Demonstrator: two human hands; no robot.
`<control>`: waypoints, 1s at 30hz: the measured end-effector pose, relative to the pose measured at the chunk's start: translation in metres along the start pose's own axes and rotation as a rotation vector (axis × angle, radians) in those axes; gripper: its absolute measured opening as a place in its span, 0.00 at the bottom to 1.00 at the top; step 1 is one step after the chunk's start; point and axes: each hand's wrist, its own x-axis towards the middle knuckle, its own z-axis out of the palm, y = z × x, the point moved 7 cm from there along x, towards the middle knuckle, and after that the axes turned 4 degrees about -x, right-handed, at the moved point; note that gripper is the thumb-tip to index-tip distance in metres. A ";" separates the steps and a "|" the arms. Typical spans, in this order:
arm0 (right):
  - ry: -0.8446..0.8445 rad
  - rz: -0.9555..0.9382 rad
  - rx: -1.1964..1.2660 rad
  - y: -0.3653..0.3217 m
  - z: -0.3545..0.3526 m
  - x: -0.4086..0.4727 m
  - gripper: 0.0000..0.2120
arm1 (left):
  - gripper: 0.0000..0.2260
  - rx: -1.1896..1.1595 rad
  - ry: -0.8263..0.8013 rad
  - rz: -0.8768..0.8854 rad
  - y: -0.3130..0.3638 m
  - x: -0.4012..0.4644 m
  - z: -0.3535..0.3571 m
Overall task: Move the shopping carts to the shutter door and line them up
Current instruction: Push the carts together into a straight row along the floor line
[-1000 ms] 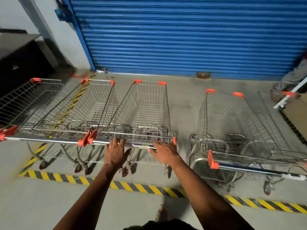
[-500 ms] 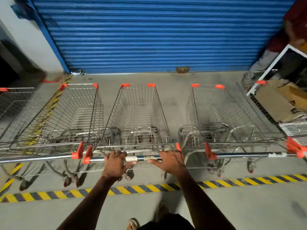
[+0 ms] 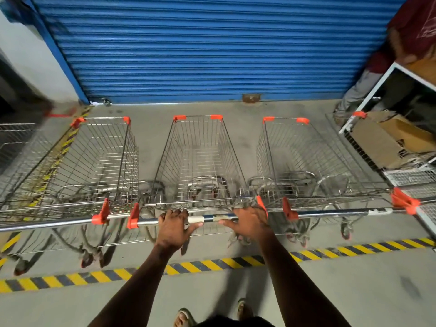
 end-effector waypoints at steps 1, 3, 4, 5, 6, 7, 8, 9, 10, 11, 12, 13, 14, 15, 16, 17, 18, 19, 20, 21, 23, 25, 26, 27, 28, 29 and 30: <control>-0.016 -0.004 0.006 0.005 0.001 0.000 0.46 | 0.36 -0.009 0.005 0.002 0.004 0.000 0.003; -0.037 -0.003 0.018 0.009 0.000 0.000 0.46 | 0.36 -0.025 0.020 0.013 0.006 0.000 0.005; -0.039 -0.003 0.019 0.008 -0.001 0.000 0.47 | 0.37 -0.032 0.025 0.015 0.005 0.000 0.006; -0.035 -0.003 0.019 0.007 -0.002 -0.001 0.47 | 0.37 -0.040 0.024 0.017 0.003 0.000 0.006; -0.029 -0.001 0.016 0.005 -0.002 -0.001 0.48 | 0.37 -0.047 0.020 0.019 0.002 0.000 0.005; -0.030 0.000 0.007 0.003 -0.003 -0.002 0.48 | 0.37 -0.053 0.012 0.021 0.000 0.000 0.004; -0.038 -0.003 0.002 0.002 -0.002 -0.004 0.48 | 0.36 -0.057 0.005 0.024 0.000 0.000 0.003; -0.048 -0.005 0.002 0.000 -0.004 -0.006 0.47 | 0.35 -0.062 0.005 0.030 -0.001 0.000 0.002; -0.053 -0.004 0.006 0.000 -0.005 -0.007 0.46 | 0.35 -0.068 0.012 0.040 -0.002 0.000 0.001; -0.057 -0.001 0.009 0.000 -0.006 -0.008 0.46 | 0.34 -0.077 0.016 0.048 -0.002 0.001 0.001; -0.065 0.006 0.013 0.001 -0.005 -0.008 0.46 | 0.34 -0.086 0.011 0.050 -0.003 0.003 0.001; -0.072 0.012 0.016 0.001 -0.003 -0.008 0.46 | 0.34 -0.092 -0.001 0.050 -0.003 0.003 0.002; -0.071 0.015 0.016 0.002 -0.003 -0.010 0.47 | 0.36 -0.091 -0.014 0.049 -0.002 0.004 0.003; -0.072 0.022 0.016 0.004 -0.002 -0.011 0.47 | 0.37 -0.082 -0.021 0.051 0.001 0.004 0.004; -0.080 0.026 0.016 0.007 -0.001 -0.013 0.46 | 0.39 -0.069 -0.021 0.055 0.004 0.004 0.004; -0.083 0.031 0.018 0.010 -0.002 -0.015 0.46 | 0.40 -0.058 -0.015 0.060 0.009 0.003 0.005; -0.073 0.030 0.019 0.014 -0.003 -0.016 0.46 | 0.40 -0.051 -0.009 0.063 0.015 0.002 0.005; -0.062 0.028 0.014 0.019 -0.005 -0.018 0.46 | 0.39 -0.046 -0.010 0.062 0.020 0.001 0.007; -0.062 0.023 0.007 0.023 -0.005 -0.019 0.46 | 0.38 -0.037 -0.020 0.059 0.024 0.001 0.008; -0.069 0.016 0.003 0.025 -0.004 -0.020 0.47 | 0.38 -0.026 -0.028 0.057 0.027 0.000 0.010; -0.081 -0.003 0.014 0.024 -0.003 -0.019 0.46 | 0.38 -0.019 -0.018 0.055 0.028 -0.002 0.010; -0.083 -0.008 0.032 0.021 -0.001 -0.016 0.46 | 0.38 -0.020 -0.005 0.045 0.024 -0.005 0.009; -0.084 -0.005 0.035 0.020 0.000 -0.014 0.47 | 0.38 -0.011 -0.006 0.042 0.023 -0.006 0.009; -0.081 -0.006 0.037 0.019 0.002 -0.014 0.47 | 0.37 0.001 -0.010 0.040 0.022 -0.007 0.009; -0.072 -0.011 0.035 0.019 0.003 -0.014 0.48 | 0.37 0.013 -0.015 0.036 0.022 -0.008 0.010; -0.065 -0.014 0.037 0.019 0.005 -0.013 0.48 | 0.37 0.019 -0.015 0.030 0.021 -0.008 0.011; -0.061 -0.017 0.041 0.019 0.004 -0.012 0.48 | 0.37 0.018 -0.013 0.023 0.020 -0.008 0.012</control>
